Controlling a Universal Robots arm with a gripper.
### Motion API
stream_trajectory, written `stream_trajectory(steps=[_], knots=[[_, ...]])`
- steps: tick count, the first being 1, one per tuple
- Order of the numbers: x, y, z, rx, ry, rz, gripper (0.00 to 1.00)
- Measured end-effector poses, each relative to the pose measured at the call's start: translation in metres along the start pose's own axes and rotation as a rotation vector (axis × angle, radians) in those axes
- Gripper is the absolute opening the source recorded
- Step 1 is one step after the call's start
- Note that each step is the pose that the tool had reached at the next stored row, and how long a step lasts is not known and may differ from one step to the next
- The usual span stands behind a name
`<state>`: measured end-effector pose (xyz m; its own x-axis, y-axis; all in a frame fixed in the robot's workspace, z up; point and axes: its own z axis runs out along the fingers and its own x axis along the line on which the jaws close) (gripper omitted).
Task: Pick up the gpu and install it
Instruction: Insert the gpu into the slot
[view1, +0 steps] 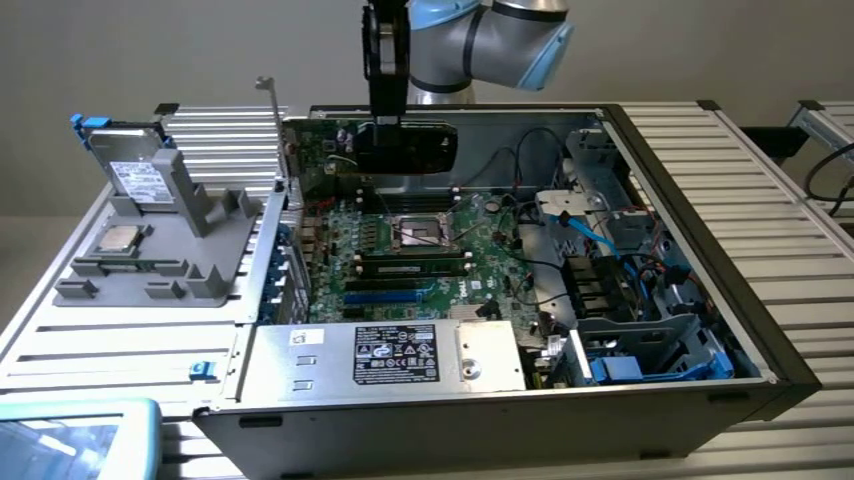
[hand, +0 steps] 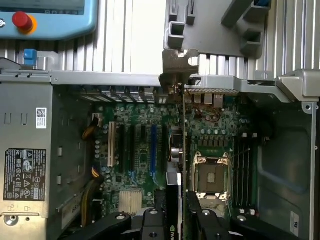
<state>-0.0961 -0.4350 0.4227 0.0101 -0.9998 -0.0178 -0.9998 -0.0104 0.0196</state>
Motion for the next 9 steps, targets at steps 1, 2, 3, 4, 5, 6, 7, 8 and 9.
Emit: stream_trajectory(steps=[1,2,3,4,5,6,7,8,9], knots=[[0.003,-0.0017,0.0009,0.0000,0.0001,0.000,0.27],[0.005,-0.0035,0.0020,0.0002,0.0000,0.000,0.27],[0.007,-0.0056,0.0032,0.0003,0.0001,0.000,0.27],[0.009,-0.0076,0.0046,0.0005,-0.0001,0.000,0.27],[0.011,-0.0094,0.0063,0.0007,-0.0002,0.000,0.27],[0.012,-0.0106,0.0079,0.0008,0.0000,0.000,0.27],[0.014,-0.0113,0.0097,0.0009,-0.0001,0.000,0.27],[0.015,-0.0117,0.0115,0.0009,0.0001,0.000,0.27],[0.016,-0.0119,0.0132,0.0008,0.0001,0.000,0.27]])
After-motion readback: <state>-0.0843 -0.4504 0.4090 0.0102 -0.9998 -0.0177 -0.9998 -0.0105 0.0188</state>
